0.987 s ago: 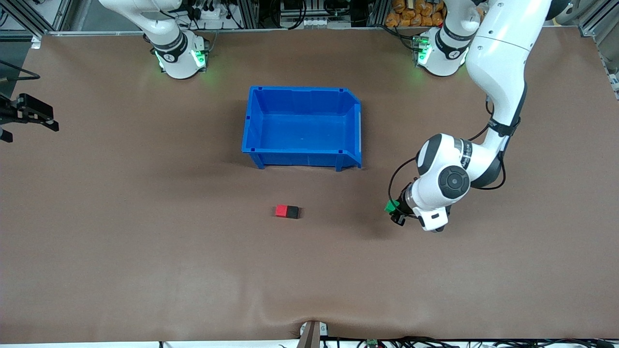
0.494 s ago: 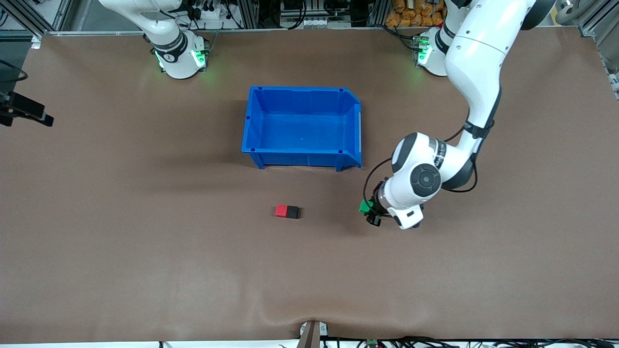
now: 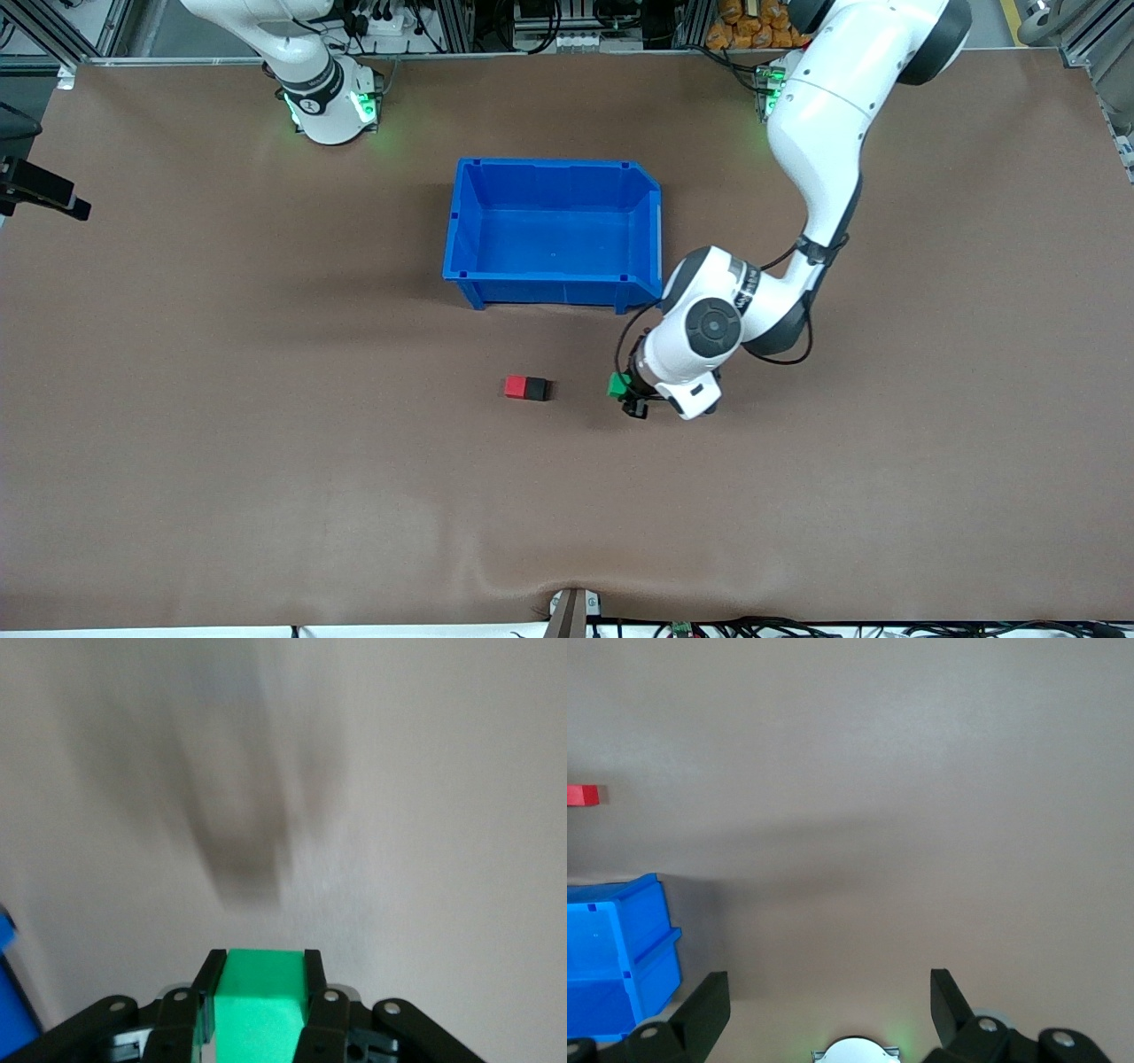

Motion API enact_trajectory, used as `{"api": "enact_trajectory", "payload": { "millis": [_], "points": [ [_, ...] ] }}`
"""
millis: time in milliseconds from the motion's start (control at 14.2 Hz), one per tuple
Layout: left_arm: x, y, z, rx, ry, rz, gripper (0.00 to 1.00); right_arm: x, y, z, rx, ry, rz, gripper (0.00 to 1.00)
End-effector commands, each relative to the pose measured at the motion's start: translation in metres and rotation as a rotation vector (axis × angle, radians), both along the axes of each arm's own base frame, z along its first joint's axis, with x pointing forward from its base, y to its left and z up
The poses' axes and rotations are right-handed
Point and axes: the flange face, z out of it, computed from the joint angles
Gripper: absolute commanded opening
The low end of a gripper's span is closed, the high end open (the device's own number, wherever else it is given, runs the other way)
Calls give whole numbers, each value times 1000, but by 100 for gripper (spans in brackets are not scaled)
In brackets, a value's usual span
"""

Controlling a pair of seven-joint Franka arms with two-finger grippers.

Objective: Attach green and red cubes to black cube
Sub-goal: 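Carry the green cube with the left gripper toward the black cube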

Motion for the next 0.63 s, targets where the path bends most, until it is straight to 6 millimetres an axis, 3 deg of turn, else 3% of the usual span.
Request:
{"api": "enact_trajectory", "payload": {
  "millis": [0,282,564],
  "points": [
    [-4,-38,-11,-15,1,20,0,-13,18,3,-27,-10,14,100],
    [-15,-73,-29,4,-29,56,0,-10,28,-1,-27,-3,37,100],
    [-22,-81,-43,17,-41,54,0,-9,42,-1,-27,-3,68,100]
  ]
}}
